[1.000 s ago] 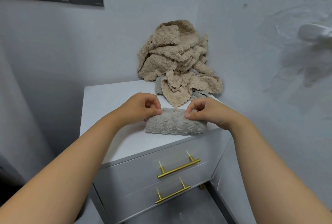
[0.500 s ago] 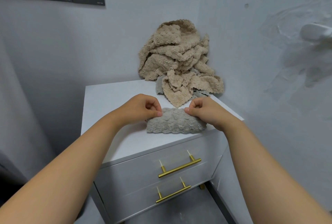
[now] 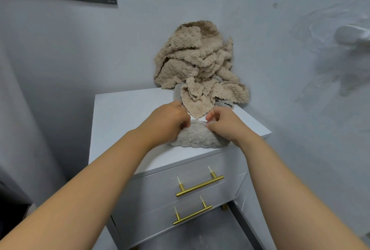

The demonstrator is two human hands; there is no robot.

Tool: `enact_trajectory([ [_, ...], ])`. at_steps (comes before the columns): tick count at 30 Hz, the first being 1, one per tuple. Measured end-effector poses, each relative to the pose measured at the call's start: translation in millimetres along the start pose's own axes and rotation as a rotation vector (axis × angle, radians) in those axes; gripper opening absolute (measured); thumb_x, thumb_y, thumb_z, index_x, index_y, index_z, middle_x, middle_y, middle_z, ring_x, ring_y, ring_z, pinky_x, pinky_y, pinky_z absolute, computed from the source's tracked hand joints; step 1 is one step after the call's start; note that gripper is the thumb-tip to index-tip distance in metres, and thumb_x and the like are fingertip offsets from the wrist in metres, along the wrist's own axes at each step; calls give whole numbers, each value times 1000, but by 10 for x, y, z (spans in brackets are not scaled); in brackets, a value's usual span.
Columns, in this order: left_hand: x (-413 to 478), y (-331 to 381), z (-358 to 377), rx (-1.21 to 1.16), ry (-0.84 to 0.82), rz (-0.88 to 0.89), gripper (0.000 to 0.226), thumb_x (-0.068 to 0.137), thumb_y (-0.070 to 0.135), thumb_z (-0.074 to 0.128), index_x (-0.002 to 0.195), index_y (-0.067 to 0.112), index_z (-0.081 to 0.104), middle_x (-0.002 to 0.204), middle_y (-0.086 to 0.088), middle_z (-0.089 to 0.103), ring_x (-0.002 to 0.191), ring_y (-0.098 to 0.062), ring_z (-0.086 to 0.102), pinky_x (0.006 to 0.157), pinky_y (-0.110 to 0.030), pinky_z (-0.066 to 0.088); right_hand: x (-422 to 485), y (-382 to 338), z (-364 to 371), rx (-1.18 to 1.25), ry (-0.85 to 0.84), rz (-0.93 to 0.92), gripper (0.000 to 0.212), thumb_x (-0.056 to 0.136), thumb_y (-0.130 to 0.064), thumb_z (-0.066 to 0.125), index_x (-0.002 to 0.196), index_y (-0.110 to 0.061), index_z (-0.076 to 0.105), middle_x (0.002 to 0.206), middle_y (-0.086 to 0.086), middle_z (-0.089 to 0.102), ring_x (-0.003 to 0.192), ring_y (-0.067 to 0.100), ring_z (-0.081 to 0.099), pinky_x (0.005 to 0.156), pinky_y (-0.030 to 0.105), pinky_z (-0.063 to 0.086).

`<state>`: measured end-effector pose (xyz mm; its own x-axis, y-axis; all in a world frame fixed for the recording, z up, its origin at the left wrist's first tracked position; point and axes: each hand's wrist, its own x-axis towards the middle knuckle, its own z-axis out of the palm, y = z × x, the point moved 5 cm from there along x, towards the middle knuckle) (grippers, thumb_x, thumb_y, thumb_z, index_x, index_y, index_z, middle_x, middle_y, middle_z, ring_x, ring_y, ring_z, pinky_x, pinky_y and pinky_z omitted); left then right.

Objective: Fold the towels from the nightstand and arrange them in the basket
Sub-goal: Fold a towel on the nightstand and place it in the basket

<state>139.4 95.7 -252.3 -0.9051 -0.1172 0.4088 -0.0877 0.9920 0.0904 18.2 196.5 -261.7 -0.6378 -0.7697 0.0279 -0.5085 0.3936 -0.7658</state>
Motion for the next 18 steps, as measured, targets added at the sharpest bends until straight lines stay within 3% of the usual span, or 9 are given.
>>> enact_trajectory([
  [4, 15, -1, 37, 53, -64, -10, 32, 79, -4, 55, 94, 19, 73, 89, 2, 68, 98, -17, 51, 73, -38, 48, -6, -28, -35, -66, -117, 88, 21, 81, -1, 59, 92, -19, 60, 76, 7, 57, 61, 15, 49, 52, 24, 36],
  [8, -18, 27, 38, 14, -53, -6, 32, 83, -1, 55, 101, 19, 73, 90, -3, 68, 96, -20, 55, 72, -40, 49, -4, -14, -45, -15, -156, 134, 25, 78, 4, 60, 88, -18, 66, 66, 6, 54, 60, 17, 47, 53, 24, 37],
  [11, -58, 29, 30, -32, 4, 19, 32, 81, -1, 57, 98, 19, 76, 84, -4, 70, 90, -22, 58, 66, -41, 51, 1, -9, -50, 0, -145, 142, 17, 78, 4, 60, 85, -7, 69, 60, 3, 53, 61, 17, 46, 57, 25, 38],
  [13, -72, 8, 44, -30, 13, 31, 32, 77, -2, 58, 92, 18, 77, 80, -3, 70, 88, -22, 59, 63, -41, 51, -5, -9, -62, -93, -164, 164, 5, 79, -6, 62, 75, -9, 62, 66, 4, 50, 66, 18, 44, 60, 27, 35],
  [15, -73, -5, 53, -25, 13, 40, 32, 76, -3, 58, 90, 19, 77, 80, 0, 71, 88, -22, 58, 62, -42, 52, -21, 20, -81, -144, -196, 222, 26, 80, -18, 62, 62, -13, 45, 62, 4, 41, 60, 18, 36, 55, 27, 29],
  [18, -72, -7, 57, -39, 27, 43, 31, 76, -3, 57, 91, 17, 76, 83, -1, 71, 89, -23, 59, 65, -43, 52, -9, 82, -82, 78, -173, 281, 24, 78, -14, 68, 64, -14, 49, 65, 6, 51, 64, 21, 47, 60, 31, 37],
])
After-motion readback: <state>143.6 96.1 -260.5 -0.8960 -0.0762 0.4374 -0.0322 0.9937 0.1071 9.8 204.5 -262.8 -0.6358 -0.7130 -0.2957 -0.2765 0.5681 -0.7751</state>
